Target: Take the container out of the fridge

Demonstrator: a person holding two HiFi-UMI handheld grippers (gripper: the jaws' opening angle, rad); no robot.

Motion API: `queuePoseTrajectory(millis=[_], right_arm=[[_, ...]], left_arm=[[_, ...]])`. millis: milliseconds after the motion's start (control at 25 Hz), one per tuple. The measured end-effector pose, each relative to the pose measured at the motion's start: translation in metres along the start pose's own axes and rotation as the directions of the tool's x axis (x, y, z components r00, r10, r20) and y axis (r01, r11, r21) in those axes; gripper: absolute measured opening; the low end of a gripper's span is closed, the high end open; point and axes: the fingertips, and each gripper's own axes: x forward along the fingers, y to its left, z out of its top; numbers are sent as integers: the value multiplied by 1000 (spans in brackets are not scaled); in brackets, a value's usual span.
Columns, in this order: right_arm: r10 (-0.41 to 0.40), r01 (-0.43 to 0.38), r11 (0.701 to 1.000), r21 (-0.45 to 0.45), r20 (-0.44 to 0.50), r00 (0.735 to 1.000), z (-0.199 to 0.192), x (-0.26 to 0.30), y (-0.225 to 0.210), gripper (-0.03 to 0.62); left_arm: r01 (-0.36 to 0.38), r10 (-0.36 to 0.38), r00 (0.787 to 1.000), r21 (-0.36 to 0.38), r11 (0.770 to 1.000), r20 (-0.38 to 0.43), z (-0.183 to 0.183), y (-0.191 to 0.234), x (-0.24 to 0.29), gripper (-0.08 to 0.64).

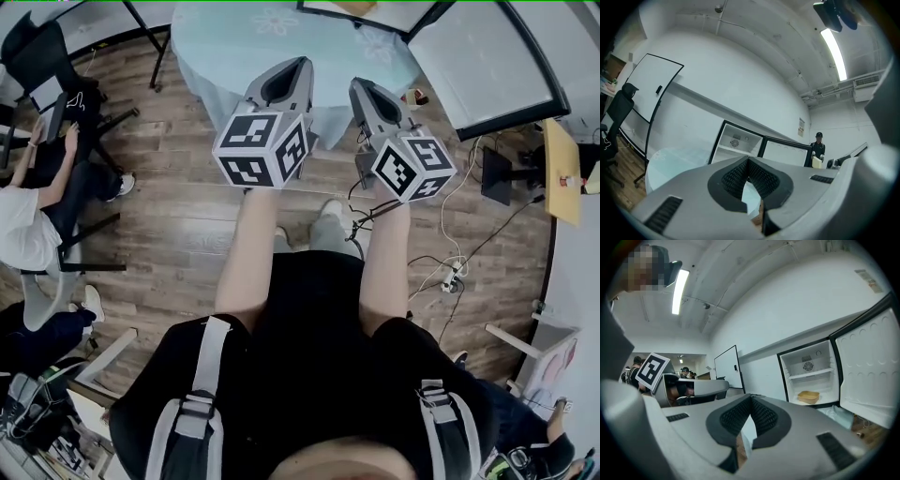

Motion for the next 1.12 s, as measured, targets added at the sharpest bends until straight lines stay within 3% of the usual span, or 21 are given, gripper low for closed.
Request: queuePoseTrajectory(millis=[320, 720, 1120], right_arm=[[60, -61, 996, 65, 13, 998, 1, 23, -51, 6], [10, -11, 998, 65, 20, 1000, 36, 0, -175, 6], [75, -74, 997, 33, -19, 997, 40, 10, -220, 6]], left_arm=[[-46, 48, 998, 40, 998, -41, -11, -4, 53, 0], [-2, 3, 999, 22, 1000, -32, -20, -73, 151, 0], [-51, 51, 998, 10, 999, -21, -33, -84, 201, 0]])
